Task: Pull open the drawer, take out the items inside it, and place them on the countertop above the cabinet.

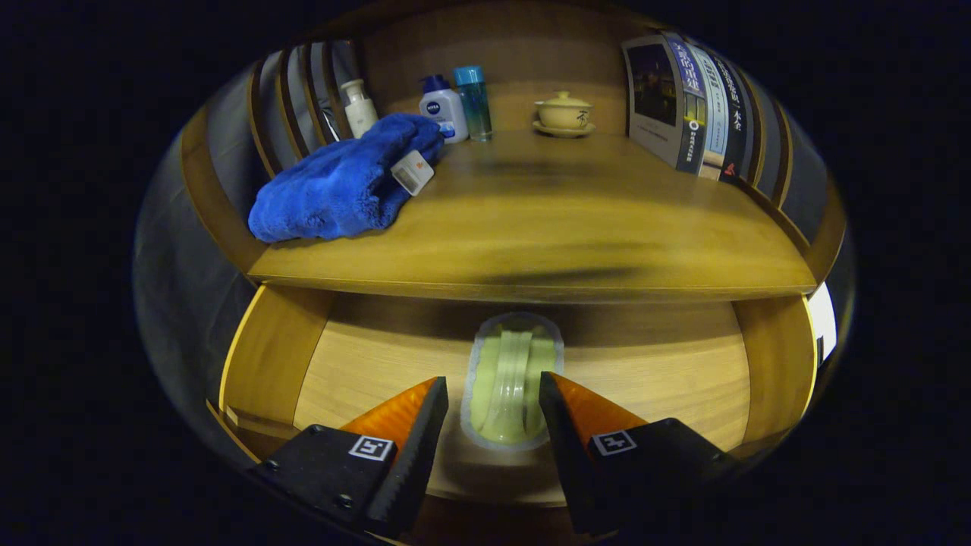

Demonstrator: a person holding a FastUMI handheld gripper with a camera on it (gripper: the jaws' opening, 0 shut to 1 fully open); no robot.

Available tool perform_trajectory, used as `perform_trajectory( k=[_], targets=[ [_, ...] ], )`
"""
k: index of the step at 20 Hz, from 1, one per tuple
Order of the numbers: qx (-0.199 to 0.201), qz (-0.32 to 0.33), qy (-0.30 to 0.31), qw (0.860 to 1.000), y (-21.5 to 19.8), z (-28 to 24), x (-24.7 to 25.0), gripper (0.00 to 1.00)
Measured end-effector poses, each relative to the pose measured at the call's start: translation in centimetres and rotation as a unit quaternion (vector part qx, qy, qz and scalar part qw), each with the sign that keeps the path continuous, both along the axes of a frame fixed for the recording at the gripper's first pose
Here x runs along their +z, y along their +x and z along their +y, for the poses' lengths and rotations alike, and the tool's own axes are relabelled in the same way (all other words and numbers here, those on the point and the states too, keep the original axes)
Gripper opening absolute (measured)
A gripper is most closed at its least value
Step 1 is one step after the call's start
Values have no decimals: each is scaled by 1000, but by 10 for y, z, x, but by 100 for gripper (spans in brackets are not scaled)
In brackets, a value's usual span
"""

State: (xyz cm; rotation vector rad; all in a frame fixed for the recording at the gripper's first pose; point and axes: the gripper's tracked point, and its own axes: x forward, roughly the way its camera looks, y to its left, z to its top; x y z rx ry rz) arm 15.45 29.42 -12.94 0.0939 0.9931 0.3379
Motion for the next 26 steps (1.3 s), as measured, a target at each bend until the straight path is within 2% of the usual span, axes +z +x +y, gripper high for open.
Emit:
perform_trajectory(
  k=[2,3,7,8,13,26],
  targets=[
    [-1,16,-1,1000,-1,1,-8,70],
    [-6,3,-2,1000,7,-1,-6,67],
    [-10,7,-4,1000,9,-7,-9,30],
    [-10,4,-1,1000,10,-6,-8,26],
    [-13,2,20,1000,3,-6,0,25],
    [19,-62,73,995,-48,-16,82,25]
  ],
)
